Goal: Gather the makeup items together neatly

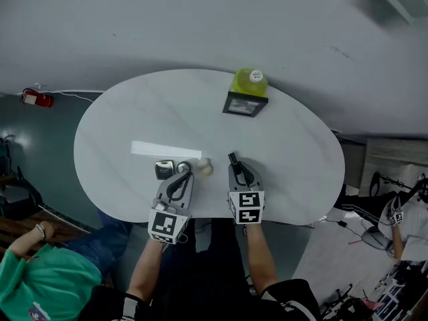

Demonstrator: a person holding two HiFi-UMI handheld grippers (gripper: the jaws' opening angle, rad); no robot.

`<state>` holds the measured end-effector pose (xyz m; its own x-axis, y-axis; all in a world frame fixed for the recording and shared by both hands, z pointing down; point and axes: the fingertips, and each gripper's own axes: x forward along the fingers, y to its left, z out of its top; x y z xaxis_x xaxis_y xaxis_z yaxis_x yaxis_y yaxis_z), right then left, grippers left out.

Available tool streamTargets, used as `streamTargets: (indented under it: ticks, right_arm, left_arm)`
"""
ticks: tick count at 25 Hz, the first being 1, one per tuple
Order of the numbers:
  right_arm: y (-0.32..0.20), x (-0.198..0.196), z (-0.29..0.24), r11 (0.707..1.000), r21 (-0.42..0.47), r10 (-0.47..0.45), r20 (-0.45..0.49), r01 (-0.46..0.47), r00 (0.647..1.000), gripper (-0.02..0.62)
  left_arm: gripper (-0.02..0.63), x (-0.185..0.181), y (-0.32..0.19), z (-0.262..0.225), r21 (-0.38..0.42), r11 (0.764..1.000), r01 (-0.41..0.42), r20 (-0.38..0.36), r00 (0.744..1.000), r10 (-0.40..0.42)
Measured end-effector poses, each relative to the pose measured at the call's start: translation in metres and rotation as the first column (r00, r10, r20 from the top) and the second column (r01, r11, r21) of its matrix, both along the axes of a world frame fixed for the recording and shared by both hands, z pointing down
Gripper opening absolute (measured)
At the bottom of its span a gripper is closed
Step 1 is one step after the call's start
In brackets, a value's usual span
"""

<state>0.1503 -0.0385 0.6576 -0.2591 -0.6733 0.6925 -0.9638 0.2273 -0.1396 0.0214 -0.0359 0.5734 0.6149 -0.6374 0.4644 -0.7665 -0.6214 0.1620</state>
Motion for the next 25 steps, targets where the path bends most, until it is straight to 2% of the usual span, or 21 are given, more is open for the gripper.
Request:
streamTargets:
  ticks: [13, 25]
  right_arm:
    - [0.021, -0.011, 0.039, 0.999, -0.049, 0.012, -0.017, -0.013, 1.0, 0.109]
    - [0.023, -0.016, 0.042, 0.999, -0.052, -0.01, -0.022, 0.008, 1.0, 0.114]
  left_arm:
    - [0.02, -0.012, 0.017, 0.018, -0.026, 1.0, -0.009, 0.014, 1.0, 0.01]
    - [0.02, -0.014, 0.023, 0.019, -0.029, 1.0, -0.013, 0.021, 1.0, 0.013]
